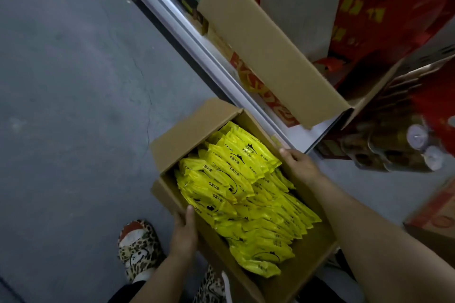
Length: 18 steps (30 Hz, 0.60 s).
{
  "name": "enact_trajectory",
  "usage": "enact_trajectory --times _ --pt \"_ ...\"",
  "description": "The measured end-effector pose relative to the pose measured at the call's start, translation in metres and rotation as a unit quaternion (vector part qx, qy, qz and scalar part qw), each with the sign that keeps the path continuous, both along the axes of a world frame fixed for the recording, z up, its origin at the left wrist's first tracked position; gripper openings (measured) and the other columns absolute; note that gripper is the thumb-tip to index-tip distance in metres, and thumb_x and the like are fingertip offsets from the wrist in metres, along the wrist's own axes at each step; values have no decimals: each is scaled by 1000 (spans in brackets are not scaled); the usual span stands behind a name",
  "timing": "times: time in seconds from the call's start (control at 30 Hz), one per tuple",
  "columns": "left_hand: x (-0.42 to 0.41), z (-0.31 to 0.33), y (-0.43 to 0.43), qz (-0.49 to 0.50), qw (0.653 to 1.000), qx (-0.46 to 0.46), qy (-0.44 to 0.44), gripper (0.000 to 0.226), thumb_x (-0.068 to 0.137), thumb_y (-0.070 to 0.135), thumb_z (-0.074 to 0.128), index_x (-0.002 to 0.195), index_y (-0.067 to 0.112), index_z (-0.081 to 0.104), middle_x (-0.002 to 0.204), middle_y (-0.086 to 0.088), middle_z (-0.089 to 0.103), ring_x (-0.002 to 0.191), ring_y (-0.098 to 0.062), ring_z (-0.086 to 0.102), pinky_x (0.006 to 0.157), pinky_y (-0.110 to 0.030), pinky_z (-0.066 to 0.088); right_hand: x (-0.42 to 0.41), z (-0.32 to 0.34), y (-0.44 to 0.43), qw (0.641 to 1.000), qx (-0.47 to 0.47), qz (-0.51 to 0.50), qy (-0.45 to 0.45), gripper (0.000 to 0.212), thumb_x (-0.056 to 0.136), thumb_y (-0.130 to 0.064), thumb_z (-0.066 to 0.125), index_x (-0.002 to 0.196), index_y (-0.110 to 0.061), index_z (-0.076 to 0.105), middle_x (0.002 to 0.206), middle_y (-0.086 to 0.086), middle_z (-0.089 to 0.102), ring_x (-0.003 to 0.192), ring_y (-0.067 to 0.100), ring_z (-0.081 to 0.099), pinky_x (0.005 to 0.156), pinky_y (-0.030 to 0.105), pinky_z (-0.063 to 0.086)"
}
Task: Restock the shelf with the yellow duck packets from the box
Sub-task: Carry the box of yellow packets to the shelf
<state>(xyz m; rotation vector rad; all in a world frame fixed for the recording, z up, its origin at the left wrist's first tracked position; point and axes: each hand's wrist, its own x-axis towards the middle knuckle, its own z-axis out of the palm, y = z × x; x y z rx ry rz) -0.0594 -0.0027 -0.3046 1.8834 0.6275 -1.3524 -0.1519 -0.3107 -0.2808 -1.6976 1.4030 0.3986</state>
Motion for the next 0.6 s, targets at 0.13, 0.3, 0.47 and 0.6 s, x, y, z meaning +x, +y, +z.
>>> enact_trajectory --times 0.13,0.3,0.47,0.6 --pt "-4 -14 -10 38 999 -7 14 78 79 77 40 143 32 38 131 -11 60 113 -34 60 96 -58 49 -1 -31 -5 1000 6 0 -7 42 96 -51 54 128 -26 66 139 0 59 128 15 50 100 24 33" --pt "-1 -24 -19 55 998 -1 26 71 86 70 38 132 18 50 115 -15 66 100 -33 64 88 -52 54 -6 -46 -6 999 26 41 -11 61 83 -64 56 128 -23 67 131 1 63 120 17 56 95 23 36" --pt "-3 -22 -15 100 993 -38 41 56 87 65 42 121 22 54 106 -8 68 96 -29 66 90 -50 53 -6 -55 -7 999 -17 40 1 81 75 -84 46 126 -24 68 123 -1 66 122 23 57 102 32 41" --pt "-6 -21 -11 124 990 -53 39 37 93 55 48 119 29 53 112 -8 67 99 -29 66 93 -51 53 -7 -59 -5 998 -31 35 30 63 88 -69 48 132 -27 63 136 5 61 128 26 53 104 31 37"
